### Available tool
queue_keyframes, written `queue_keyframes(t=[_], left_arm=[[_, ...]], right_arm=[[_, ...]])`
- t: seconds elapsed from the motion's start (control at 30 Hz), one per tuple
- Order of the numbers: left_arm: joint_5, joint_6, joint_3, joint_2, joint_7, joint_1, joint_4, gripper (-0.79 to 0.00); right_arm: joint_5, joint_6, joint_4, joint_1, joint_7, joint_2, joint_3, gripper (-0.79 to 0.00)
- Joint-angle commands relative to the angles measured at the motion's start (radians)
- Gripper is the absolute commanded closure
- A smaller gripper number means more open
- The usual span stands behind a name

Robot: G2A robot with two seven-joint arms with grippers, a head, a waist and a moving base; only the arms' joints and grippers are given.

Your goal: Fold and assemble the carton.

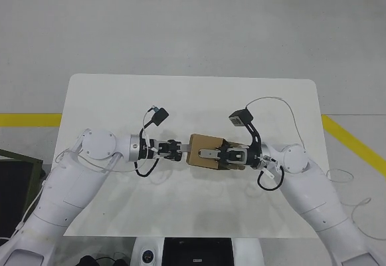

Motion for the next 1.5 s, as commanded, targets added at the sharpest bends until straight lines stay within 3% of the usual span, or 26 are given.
queue_keyframes(t=[0.0,0.4,1.0,1.37,1.47], left_arm=[[0.000,0.000,0.001,0.000,0.001,-0.002,0.003,-0.785],[0.079,-0.048,-0.091,0.021,0.018,-0.004,0.010,-0.785],[0.343,-0.409,-0.235,0.051,0.256,0.125,-0.102,-0.785],[0.346,-0.409,-0.236,0.051,0.259,0.125,-0.104,-0.785],[0.475,-0.453,-0.257,0.055,0.312,0.131,-0.127,-0.785]], right_arm=[[-0.001,0.001,0.005,0.002,0.002,-0.001,0.000,0.000],[-0.029,0.020,0.060,0.023,0.027,-0.007,-0.026,0.000],[-0.076,0.017,0.263,0.168,0.025,-0.079,-0.198,0.000],[-0.094,-0.001,0.356,0.226,0.023,-0.121,-0.264,0.000],[-0.094,-0.004,0.376,0.234,0.025,-0.130,-0.278,0.000]])
